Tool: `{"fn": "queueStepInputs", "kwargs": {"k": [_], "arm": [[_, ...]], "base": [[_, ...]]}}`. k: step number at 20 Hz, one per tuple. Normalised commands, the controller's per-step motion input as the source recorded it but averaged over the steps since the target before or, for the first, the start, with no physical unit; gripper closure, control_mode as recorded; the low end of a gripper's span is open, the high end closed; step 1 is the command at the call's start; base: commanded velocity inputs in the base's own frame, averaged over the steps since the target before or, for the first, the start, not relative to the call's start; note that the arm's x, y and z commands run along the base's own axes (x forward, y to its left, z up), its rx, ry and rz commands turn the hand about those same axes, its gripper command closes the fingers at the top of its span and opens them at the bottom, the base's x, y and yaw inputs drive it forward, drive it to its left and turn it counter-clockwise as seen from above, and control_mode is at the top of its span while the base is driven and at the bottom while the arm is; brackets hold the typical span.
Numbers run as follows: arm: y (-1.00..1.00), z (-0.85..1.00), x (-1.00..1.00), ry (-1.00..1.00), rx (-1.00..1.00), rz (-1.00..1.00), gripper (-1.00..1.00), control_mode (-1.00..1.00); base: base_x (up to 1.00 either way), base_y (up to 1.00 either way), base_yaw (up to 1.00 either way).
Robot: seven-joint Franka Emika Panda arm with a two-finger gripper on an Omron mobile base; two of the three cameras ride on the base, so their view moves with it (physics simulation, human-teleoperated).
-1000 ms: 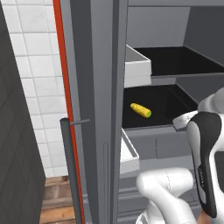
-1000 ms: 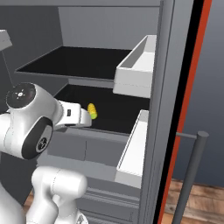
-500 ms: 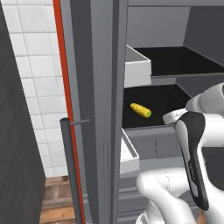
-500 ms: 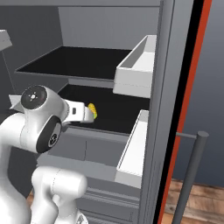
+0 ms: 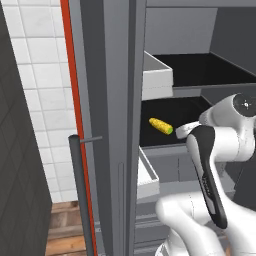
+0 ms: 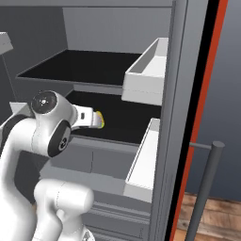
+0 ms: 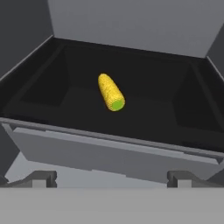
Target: Place one corn and one fish in each tupperware on the nearby counter, to pack two identical lunches.
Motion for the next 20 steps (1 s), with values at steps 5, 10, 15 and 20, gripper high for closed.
{"fn": "queueStepInputs", "kwargs": {"k": [5,10,15,20], "arm": [[0.08,-0.17,0.5,0.02,0.0,0.0,-1.0,-1.0],[0.02,-0.19,0.5,0.05,0.0,0.0,-1.0,-1.0],[0.0,-0.26,0.56,0.04,0.0,0.0,-1.0,-1.0],[0.0,-0.27,0.59,0.02,0.0,0.01,-1.0,-1.0]], "base": [[0.0,0.0,0.0],[0.0,0.0,0.0],[0.0,0.0,0.0],[0.0,0.0,0.0]]}}
